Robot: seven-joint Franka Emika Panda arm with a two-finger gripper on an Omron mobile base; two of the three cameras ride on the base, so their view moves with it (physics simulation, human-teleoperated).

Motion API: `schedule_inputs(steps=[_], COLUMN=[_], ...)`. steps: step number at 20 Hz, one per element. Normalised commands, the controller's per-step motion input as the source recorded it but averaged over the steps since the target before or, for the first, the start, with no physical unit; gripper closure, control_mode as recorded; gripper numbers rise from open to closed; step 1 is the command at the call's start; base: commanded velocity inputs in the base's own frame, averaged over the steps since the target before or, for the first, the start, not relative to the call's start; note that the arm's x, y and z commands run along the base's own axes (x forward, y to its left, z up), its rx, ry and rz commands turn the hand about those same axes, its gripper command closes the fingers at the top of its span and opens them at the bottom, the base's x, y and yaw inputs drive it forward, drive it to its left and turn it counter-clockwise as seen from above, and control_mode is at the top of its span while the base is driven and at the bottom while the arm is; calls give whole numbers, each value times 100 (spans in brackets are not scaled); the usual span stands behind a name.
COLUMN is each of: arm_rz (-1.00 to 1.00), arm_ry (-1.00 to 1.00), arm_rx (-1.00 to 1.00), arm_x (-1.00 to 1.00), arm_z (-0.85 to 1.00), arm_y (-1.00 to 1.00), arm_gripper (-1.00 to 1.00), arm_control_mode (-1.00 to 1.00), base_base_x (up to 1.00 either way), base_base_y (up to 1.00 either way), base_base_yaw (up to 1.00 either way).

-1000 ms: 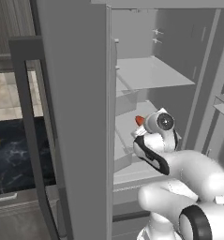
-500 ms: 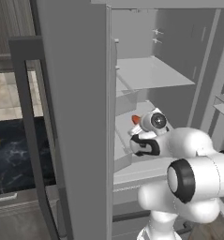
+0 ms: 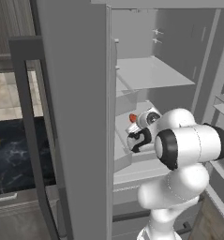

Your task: Place the beer on the top shelf of the fridge to keep it out of children's reach, and place the sweet potato and pear on lower shelves for easy access.

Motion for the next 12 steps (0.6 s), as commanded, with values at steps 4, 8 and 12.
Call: schedule_inputs(steps=[4,8,12], arm_rz=[0,0,0], arm_ry=[0,0,0], arm_rx=[0,0,0], arm_x=[30,11,5], arm_z=[-8,0,2], arm_y=[0,0,0], arm_gripper=[-100,-100,-100], arm_control_mode=[-100,-100,-100], base_base_x=[0,0,0], base_base_y=[0,0,0], base_base_yaw=[0,0,0])
